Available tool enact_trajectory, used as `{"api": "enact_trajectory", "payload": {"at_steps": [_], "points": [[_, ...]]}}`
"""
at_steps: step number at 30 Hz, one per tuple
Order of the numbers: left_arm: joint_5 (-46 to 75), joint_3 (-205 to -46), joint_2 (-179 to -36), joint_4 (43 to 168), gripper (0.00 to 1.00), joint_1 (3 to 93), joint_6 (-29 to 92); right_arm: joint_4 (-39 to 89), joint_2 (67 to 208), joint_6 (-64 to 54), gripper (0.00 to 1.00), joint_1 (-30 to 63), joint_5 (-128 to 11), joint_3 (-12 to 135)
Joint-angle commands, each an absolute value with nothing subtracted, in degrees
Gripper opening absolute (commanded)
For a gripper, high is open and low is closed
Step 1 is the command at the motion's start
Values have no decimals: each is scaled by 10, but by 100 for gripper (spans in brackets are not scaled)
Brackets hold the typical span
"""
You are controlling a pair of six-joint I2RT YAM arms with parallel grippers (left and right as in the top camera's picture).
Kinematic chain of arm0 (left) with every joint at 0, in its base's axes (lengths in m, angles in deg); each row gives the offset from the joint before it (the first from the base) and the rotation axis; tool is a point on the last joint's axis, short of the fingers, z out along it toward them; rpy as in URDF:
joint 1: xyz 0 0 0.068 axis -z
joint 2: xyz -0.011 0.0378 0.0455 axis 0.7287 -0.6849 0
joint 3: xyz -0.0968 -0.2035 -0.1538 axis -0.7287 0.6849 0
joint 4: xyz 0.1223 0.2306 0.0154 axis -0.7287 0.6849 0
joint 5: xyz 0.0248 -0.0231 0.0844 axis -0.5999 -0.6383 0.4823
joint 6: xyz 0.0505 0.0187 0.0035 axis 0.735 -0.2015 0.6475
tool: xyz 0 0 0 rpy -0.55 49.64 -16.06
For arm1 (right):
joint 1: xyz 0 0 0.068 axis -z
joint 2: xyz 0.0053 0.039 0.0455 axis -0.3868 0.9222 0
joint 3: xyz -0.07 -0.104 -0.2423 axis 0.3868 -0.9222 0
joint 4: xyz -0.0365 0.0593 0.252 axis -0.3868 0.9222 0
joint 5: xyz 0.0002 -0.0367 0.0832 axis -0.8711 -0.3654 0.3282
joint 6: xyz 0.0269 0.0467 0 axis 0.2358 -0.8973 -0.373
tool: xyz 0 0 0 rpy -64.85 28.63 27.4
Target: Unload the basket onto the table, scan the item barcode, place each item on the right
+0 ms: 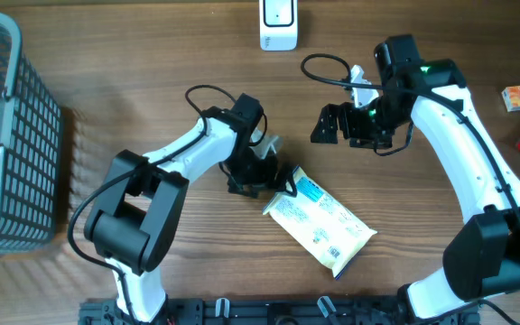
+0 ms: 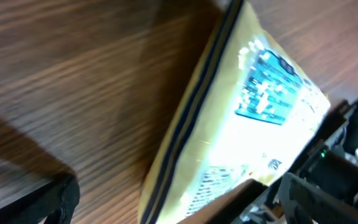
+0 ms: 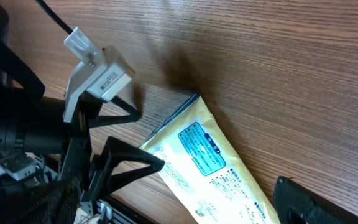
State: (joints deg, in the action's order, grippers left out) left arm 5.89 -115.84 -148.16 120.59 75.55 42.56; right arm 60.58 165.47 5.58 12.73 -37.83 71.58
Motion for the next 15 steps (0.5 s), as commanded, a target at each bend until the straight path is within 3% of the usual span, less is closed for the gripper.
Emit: {"api": "enact_trajectory", "payload": {"at_steps": [1,7,9,12,14,15], "points": [[-20,-1151,-1493,1222,99,762,510,608,1658,74,100,126,-385,716],[-17,-1151,-1494,1217,83,802,508,579,1658,72,100,126,-384,665],[-4,-1151,-1496,1206,68,814,488,575,1658,61,100,126,-385,644],[66,-1151,-1506,1189,55,826,387,569,1658,40,100,126,-412,607],[68,-1151,-1517,1185,52,825,372,557,1658,18,100,127,-440,576],[66,-1151,-1520,1186,56,825,372,556,1658,7,100,127,-447,563]]}}
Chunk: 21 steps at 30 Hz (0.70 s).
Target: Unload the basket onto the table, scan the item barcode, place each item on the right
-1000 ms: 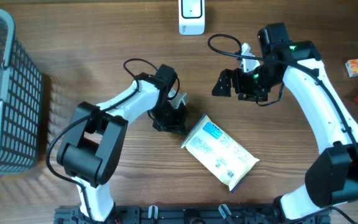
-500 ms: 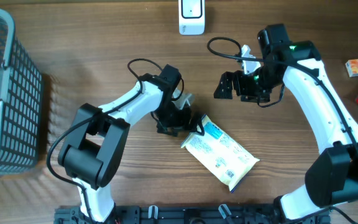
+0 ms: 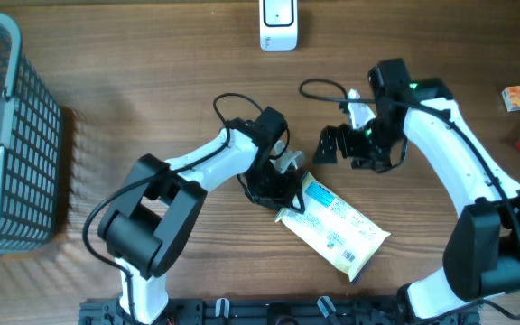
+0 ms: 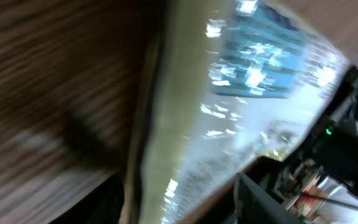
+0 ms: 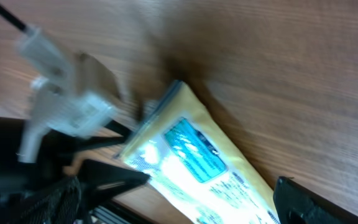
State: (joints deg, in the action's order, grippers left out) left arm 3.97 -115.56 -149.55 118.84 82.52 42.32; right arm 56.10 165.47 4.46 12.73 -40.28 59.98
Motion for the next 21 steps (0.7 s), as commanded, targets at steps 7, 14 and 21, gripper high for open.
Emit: {"api": "enact_trajectory", "payload": {"at_steps": [7,14,21], "points": [[14,-1151,-1526,1196,100,825,372,556,1658,-15,100,127,-447,482],[-2,-1151,-1546,1195,84,861,305,559,1657,-35,100,127,-471,466],[36,-1151,-1550,1177,4,853,213,556,1657,-40,100,164,-475,470]]}}
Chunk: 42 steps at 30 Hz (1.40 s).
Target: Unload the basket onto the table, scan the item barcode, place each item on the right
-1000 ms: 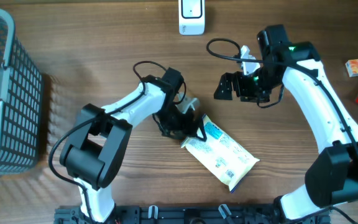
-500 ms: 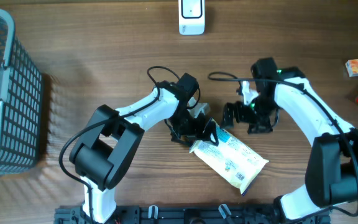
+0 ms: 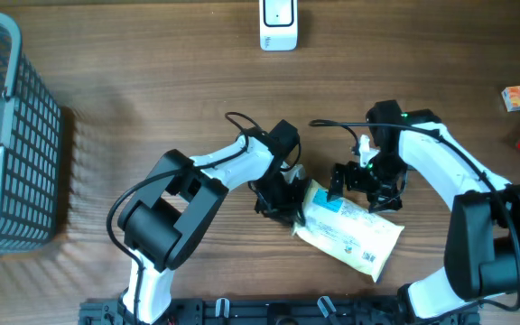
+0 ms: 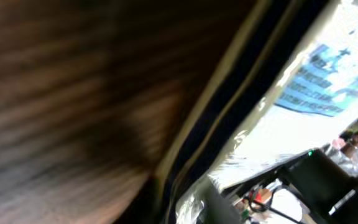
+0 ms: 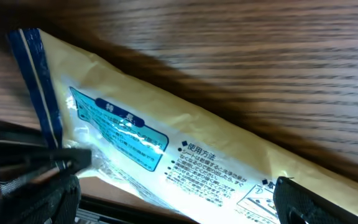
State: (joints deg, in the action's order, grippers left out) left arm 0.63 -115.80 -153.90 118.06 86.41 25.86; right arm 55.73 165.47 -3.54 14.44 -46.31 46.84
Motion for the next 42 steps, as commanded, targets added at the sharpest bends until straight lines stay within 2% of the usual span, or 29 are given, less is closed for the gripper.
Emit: {"api": "enact_trajectory", "payload": {"at_steps": [1,6,11,15,18,21,27,33,37,41,42], "points": [[50,-1151,-1550,1176,4,846,193,559,1657,-32,100,171,-474,473],[93,-1151,-1550,1176,4,775,160,574,1657,-16,99,197,-473,500],[122,-1151,-1550,1174,4,643,160,574,1657,-12,100,199,-464,532],[122,-1151,-1550,1173,4,520,161,535,1657,28,100,198,-388,531],[90,-1163,-1549,1173,4,467,201,510,1657,28,100,190,-381,531],[7,-1198,-1541,1189,4,437,267,493,1657,27,100,176,-363,531],[15,-1249,-1499,1274,4,462,270,457,1658,-13,100,135,-348,531],[166,-1249,-1493,1341,4,562,258,408,1658,-46,100,105,-350,531],[304,-1249,-1493,1367,4,623,169,349,1658,-46,100,102,-380,531],[313,-1249,-1493,1361,4,655,145,337,1658,-87,100,99,-381,531],[320,-1249,-1493,1355,15,659,145,332,1658,-87,100,99,-384,531]]}}
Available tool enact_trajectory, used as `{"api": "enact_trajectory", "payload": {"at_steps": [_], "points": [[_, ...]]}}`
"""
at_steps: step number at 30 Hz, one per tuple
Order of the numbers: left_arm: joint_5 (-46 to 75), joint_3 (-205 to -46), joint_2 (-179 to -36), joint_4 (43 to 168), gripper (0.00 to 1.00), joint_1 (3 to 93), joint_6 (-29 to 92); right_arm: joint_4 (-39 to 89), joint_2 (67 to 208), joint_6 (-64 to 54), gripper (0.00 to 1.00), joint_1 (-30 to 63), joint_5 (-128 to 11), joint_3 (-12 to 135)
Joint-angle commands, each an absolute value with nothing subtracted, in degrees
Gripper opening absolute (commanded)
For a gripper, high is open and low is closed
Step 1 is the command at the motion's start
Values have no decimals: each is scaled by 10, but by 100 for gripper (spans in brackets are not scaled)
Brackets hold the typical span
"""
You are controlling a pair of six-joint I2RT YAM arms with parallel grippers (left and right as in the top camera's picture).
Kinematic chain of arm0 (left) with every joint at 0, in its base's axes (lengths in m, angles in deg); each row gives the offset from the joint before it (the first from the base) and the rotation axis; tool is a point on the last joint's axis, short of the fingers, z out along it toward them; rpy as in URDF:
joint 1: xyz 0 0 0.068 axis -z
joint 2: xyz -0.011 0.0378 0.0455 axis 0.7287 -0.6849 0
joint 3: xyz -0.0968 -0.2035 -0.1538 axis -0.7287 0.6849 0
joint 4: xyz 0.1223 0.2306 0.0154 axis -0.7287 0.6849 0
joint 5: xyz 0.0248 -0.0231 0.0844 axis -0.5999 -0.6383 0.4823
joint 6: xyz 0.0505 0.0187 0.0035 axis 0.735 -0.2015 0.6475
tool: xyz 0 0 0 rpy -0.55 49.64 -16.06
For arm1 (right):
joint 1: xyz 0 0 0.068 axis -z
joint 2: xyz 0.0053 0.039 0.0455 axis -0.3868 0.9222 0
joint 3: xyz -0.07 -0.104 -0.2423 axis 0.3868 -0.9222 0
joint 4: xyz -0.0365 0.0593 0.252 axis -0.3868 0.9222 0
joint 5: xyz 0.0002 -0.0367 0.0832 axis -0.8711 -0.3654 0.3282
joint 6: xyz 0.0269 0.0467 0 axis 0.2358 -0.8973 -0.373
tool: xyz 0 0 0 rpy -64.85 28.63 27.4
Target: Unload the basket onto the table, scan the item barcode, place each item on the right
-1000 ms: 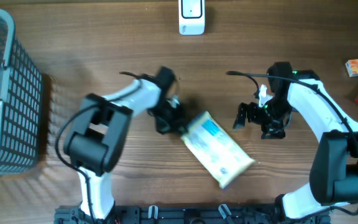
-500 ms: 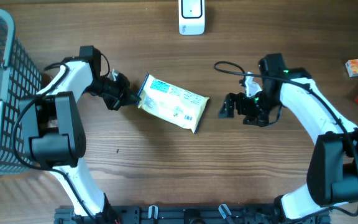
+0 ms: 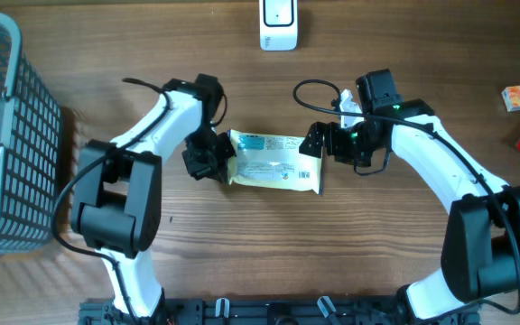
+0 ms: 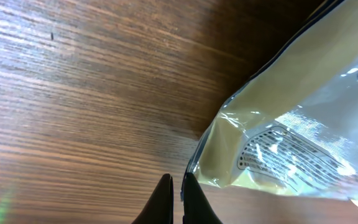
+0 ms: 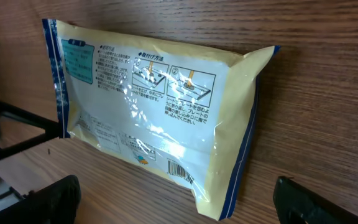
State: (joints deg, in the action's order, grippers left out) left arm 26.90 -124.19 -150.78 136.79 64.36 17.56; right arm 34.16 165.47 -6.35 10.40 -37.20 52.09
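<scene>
A yellow snack package (image 3: 273, 161) with blue seams lies level at the middle of the table. Its printed back faces the right wrist view, where the package (image 5: 160, 106) shows a barcode (image 5: 180, 172) near its lower corner. My left gripper (image 3: 208, 161) sits at the package's left end. In the left wrist view the gripper (image 4: 178, 199) is shut, with the package's sealed edge (image 4: 197, 162) caught between the tips. My right gripper (image 3: 321, 143) stands open just off the package's right end, nothing between its fingers (image 5: 55, 199). A white scanner (image 3: 278, 23) stands at the far edge.
A grey mesh basket (image 3: 7, 135) stands at the left edge. At the right edge lie an orange box and a red packet.
The package was slanted at the lower middle-right and now lies level, higher and further left. My left gripper is at its left end, shut on the seam. My right gripper is at its right end.
The package lay slanted below centre, my left gripper at its upper-left corner and my right gripper open further up. The package then stood further right with both grippers by its upper end. Now it lies level at mid-table, held by my left gripper.
</scene>
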Motion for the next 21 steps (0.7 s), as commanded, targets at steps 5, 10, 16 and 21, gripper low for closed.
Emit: {"api": "enact_trajectory", "payload": {"at_steps": [5,10,16,21], "points": [[322,-1249,-1493,1352,9,660,145,240,1659,-72,96,98,-398,531],[322,-1249,-1493,1353,28,660,145,134,1701,-76,76,98,-397,531],[322,-1249,-1493,1344,12,660,145,131,1764,-71,70,93,-380,531],[331,-1249,-1493,1340,4,659,145,165,1773,-73,45,92,-371,532]]}}
